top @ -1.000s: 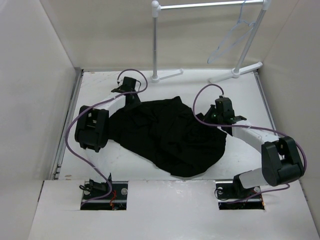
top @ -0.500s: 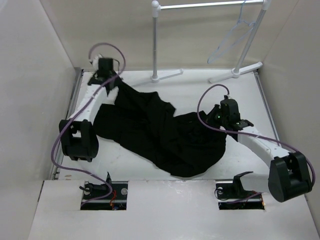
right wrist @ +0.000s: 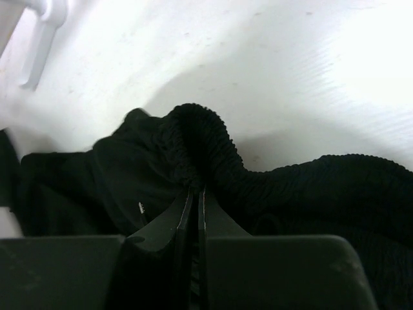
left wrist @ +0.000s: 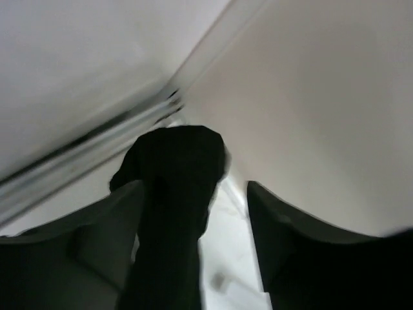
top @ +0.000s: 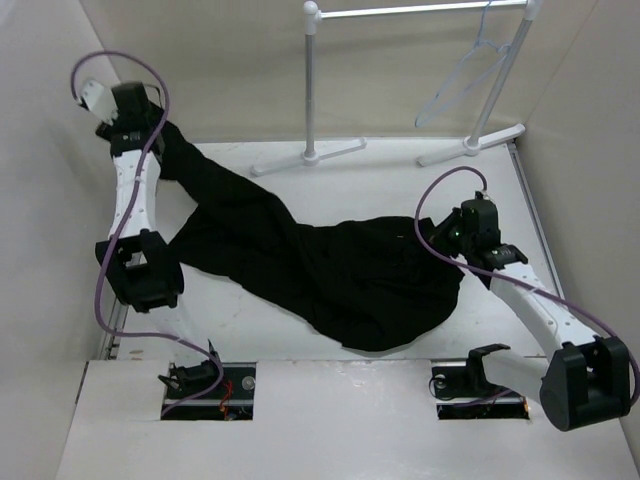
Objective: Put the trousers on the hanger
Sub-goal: Flatten out the trousers at the center of the board.
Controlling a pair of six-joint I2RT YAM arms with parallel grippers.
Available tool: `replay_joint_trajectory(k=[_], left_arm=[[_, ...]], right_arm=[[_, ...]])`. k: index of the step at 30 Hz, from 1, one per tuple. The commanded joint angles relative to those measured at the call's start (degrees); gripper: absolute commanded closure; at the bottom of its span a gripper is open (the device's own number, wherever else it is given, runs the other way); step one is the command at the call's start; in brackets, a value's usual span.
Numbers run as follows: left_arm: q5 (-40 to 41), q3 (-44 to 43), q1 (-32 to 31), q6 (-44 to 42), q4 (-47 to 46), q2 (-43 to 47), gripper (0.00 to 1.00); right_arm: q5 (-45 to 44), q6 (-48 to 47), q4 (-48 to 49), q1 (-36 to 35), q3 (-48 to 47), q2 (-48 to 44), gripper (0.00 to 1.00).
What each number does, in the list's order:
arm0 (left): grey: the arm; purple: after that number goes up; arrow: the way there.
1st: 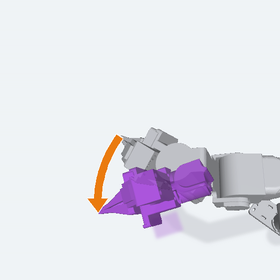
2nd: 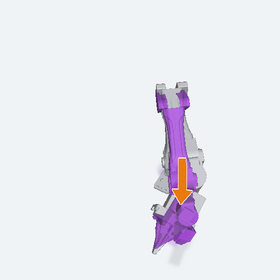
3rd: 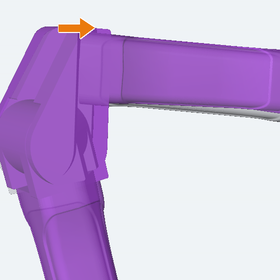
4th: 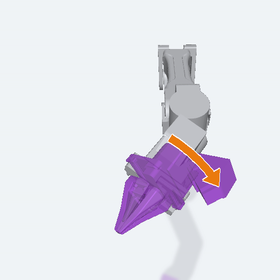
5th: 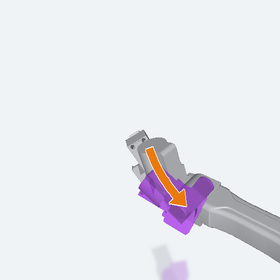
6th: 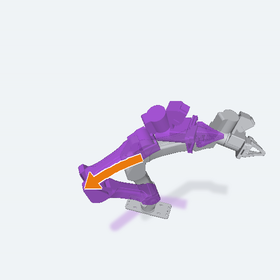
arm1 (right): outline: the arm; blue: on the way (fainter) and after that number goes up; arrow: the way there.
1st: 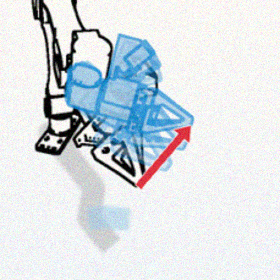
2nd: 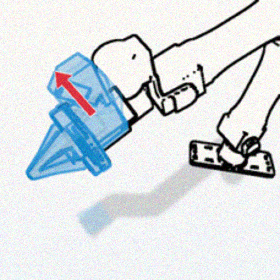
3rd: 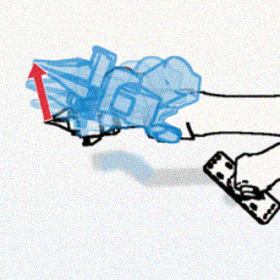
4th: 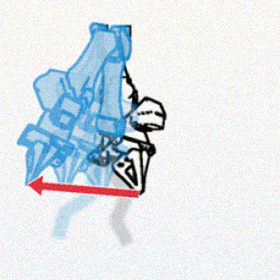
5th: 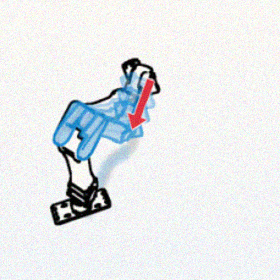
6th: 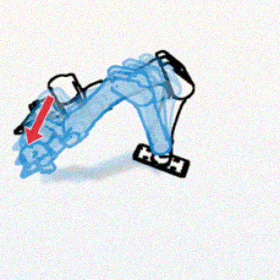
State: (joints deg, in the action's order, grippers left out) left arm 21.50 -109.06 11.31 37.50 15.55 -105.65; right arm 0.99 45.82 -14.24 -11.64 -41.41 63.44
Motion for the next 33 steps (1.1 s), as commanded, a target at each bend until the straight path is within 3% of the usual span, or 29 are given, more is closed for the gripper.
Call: replay_joint_trajectory(k=[1,4,8,10,13,16,19,25,33], left_arm=[[0.9,15.7,-1.6,0.9,2.6,6.7,0.29],[2.1,34.6,-6.2,2.4,-2.4,17.2,0.26],[3.2,52.8,-10.3,5.8,-2.5,30.0,0.35],[1.3,57.4,-10.2,6.3,-2.1,33.8,0.37],[-2.9,57.7,-10.5,5.0,-3.4,34.5,0.38],[-4.5,51.2,-13.9,1.5,-4.4,28.8,0.37],[-3.2,40.0,-16.4,-4.6,-4.5,17.5,0.33],[-1.2,10.7,-14.7,-10.0,5.5,-8.4,0.37],[0.7,-16.4,-11.6,-13.4,9.3,-30.6,0.42]], right_arm=[[-2.0,1.5,-1.3,0.6,-2.5,0.4,0.96],[-1.8,1.5,-0.6,0.4,-3.8,1.9,0.96],[-2.3,1.1,-0.3,0.2,-4.9,2.6,0.96],[-2.0,1.1,0.4,0.2,-4.5,2.7,0.96],[-1.3,1.2,1.7,0.2,-3.3,3.4,0.96],[-0.7,1.4,2.4,-0.4,-2.4,3.8,0.96],[-0.9,1.4,2.5,-0.7,-1.5,2.8,0.96],[0.5,1.0,2.6,-0.6,-1.7,2.3,0.95],[2.7,1.0,2.6,-1.1,-2.3,4.5,0.95]])
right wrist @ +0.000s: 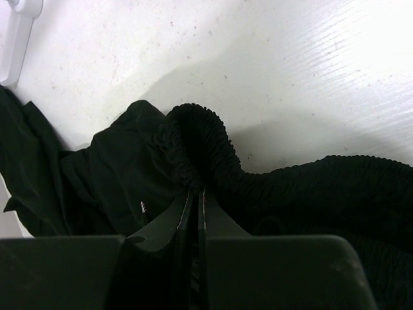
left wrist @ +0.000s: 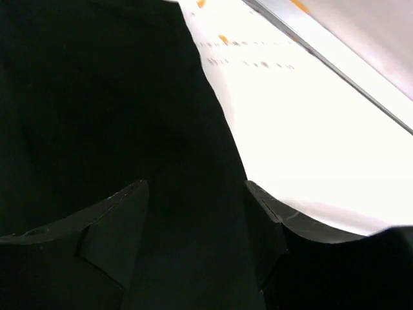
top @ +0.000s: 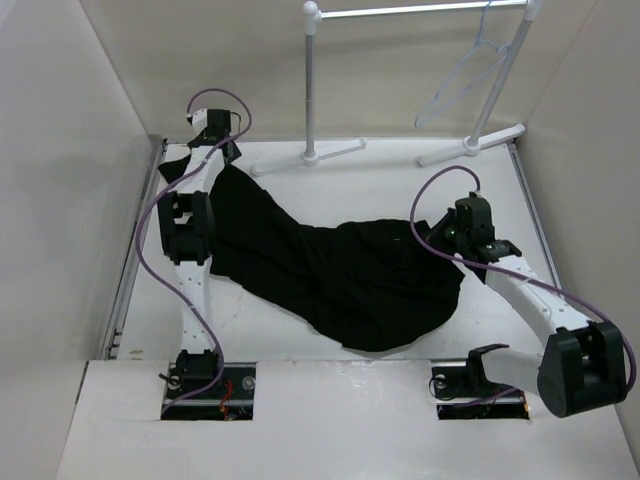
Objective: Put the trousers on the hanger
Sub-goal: Flatten out the trousers at the center of the board.
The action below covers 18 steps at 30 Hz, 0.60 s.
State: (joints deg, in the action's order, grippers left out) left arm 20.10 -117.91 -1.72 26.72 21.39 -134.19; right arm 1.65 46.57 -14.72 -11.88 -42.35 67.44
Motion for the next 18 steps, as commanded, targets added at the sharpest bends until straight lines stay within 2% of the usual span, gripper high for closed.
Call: replay_joint_trajectory(k=[1,6,10,13,15,16,18], left_arm=[[2.1,-9.9,1.7,-3.0,3.2,-4.0,0.42],[1.9,-20.4,2.5,-4.4,2.7,-12.6,0.39],[0.7,-24.1,3.0,-4.5,1.3,-17.6,0.34],[0.1,-25.8,3.1,-4.5,0.7,-20.0,0.35],[-0.6,-26.0,3.3,-4.4,0.6,-20.7,0.44],[-0.8,-26.0,3.4,-4.3,0.6,-20.7,0.56],[-0.3,-25.6,3.7,-4.0,1.0,-19.6,0.88]], right_arm=[[2.6,0.4,3.0,-1.3,-1.5,0.9,0.95],[3.4,0.6,2.8,-3.4,-3.1,3.3,0.95],[3.5,0.6,2.4,-5.2,-4.3,5.1,0.95],[3.8,0.7,2.2,-6.2,-5.0,6.2,0.95],[3.8,0.7,2.3,-6.3,-5.2,6.8,0.95],[3.7,0.7,2.5,-6.3,-5.2,7.0,0.95],[3.7,0.8,2.8,-5.6,-5.3,7.1,0.95]])
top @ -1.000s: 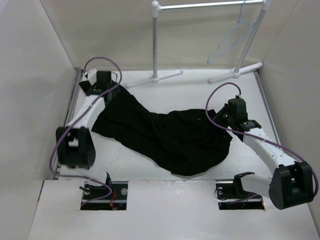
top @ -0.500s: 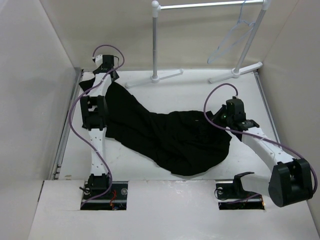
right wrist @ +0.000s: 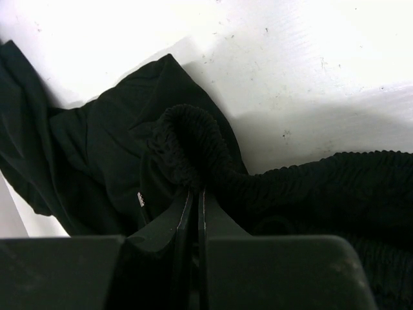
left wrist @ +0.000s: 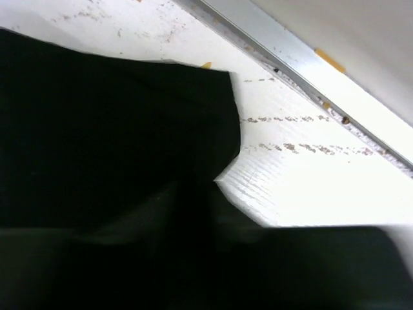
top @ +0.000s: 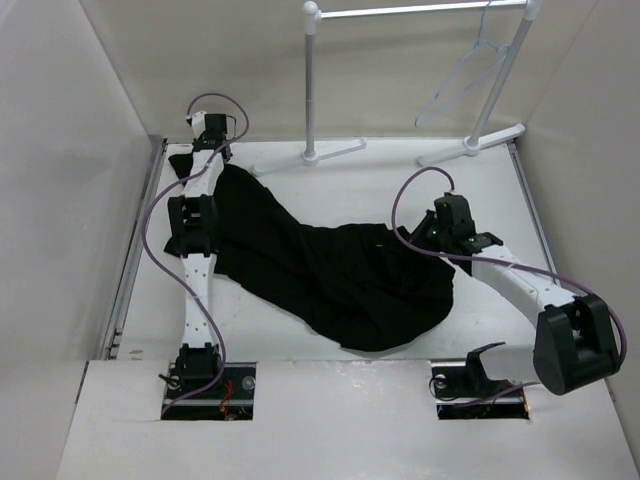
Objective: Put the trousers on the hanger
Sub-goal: Flatten out the trousers at the center of the board.
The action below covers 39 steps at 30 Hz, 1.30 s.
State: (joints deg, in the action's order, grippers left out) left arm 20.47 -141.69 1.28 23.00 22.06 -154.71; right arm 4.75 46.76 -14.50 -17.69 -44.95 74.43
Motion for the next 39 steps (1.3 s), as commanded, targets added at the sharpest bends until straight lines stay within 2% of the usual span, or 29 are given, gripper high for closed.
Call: replay_joint_trajectory(k=[1,5,10,17,22,28,33,39], left_arm=[[-0.2,-1.8,1.0,0.2,0.7,2.3,0.93],[0.0,5.2,1.9,3.4,-0.9,15.9,0.98],[0.4,23.9,3.2,5.9,-6.3,40.2,0.99],[3.6,41.7,4.7,8.5,-6.1,65.1,0.99],[2.7,40.4,6.2,10.0,-2.4,73.3,0.98],[0.2,34.0,6.6,11.1,-2.1,76.0,0.98],[0.9,35.0,6.6,12.6,-3.2,81.7,0.98],[1.2,39.6,9.1,13.2,-4.7,88.7,0.97]], right_arm=[[0.6,0.6,2.5,0.9,-3.2,0.3,0.96],[-0.3,-0.3,2.9,4.8,-7.7,1.5,0.96],[-3.4,0.8,3.2,10.0,-13.9,4.3,0.97],[-3.0,4.2,4.0,12.9,-22.0,7.7,0.97],[-2.9,5.8,4.7,15.3,-24.1,9.6,0.97],[0.2,6.1,5.3,16.1,-26.0,6.6,0.97],[1.1,6.1,5.1,16.1,-20.7,-6.3,0.97],[2.3,6.1,-2.4,16.3,-9.5,-23.5,0.97]])
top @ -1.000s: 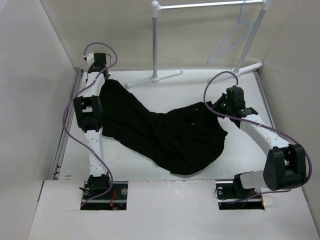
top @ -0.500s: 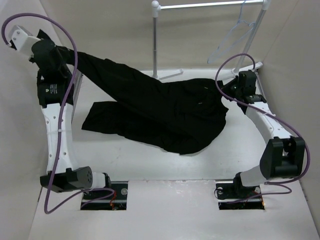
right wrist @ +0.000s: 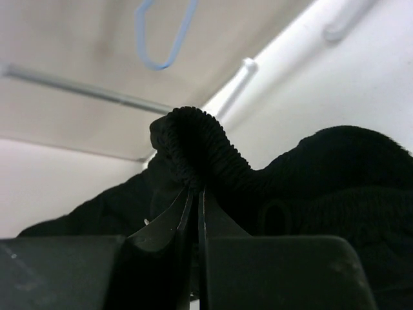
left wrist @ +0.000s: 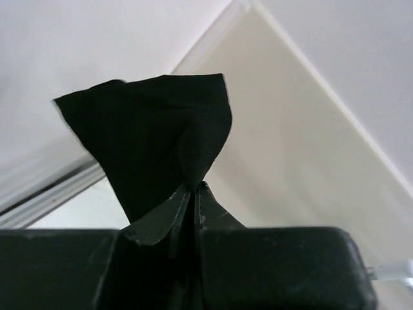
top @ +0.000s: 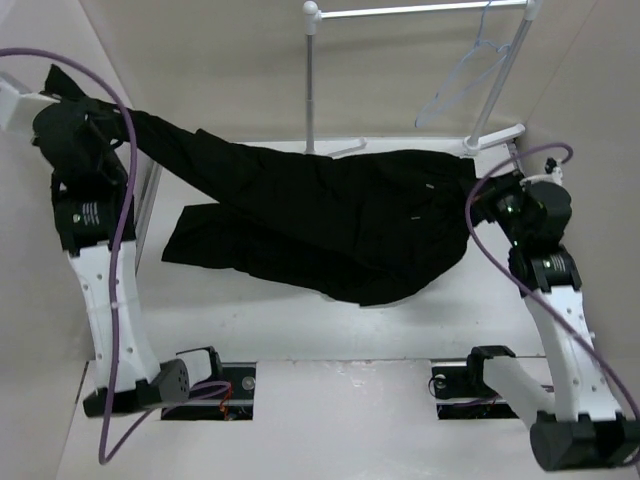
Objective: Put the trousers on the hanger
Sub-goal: Flatten out the trousers at the center of the board.
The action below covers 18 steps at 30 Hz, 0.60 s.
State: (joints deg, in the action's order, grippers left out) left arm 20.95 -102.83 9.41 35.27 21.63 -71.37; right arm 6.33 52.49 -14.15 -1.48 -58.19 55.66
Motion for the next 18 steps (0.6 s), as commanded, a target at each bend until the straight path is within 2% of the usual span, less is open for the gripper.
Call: replay_joint_trajectory(k=[1,4,7,9,15,18], left_arm=[[0.8,1.7,0.9,0.9,-4.4,6.1,0.97],[0.1,6.5,0.8,0.8,-7.6,7.2,0.96],[-1.3,11.8,0.8,1.3,-13.7,5.6,0.96],[-1.8,12.4,0.5,2.2,-16.4,1.6,0.96],[-4.9,-0.4,-0.7,3.2,-19.1,-16.0,0.97],[-6.6,-4.8,-1.5,3.1,-22.0,-21.5,0.97]], right_arm=[[0.5,0.2,-3.8,0.1,5.3,-6.6,0.97],[0.0,-0.1,-4.0,0.0,9.4,-9.1,0.96],[0.1,-0.8,-1.1,3.5,9.9,-6.2,0.96],[1.1,-0.6,2.5,5.4,9.1,-2.9,0.96],[1.1,-0.6,6.9,8.3,4.0,7.0,0.97],[0.3,-0.9,7.9,8.5,3.0,10.5,0.97]])
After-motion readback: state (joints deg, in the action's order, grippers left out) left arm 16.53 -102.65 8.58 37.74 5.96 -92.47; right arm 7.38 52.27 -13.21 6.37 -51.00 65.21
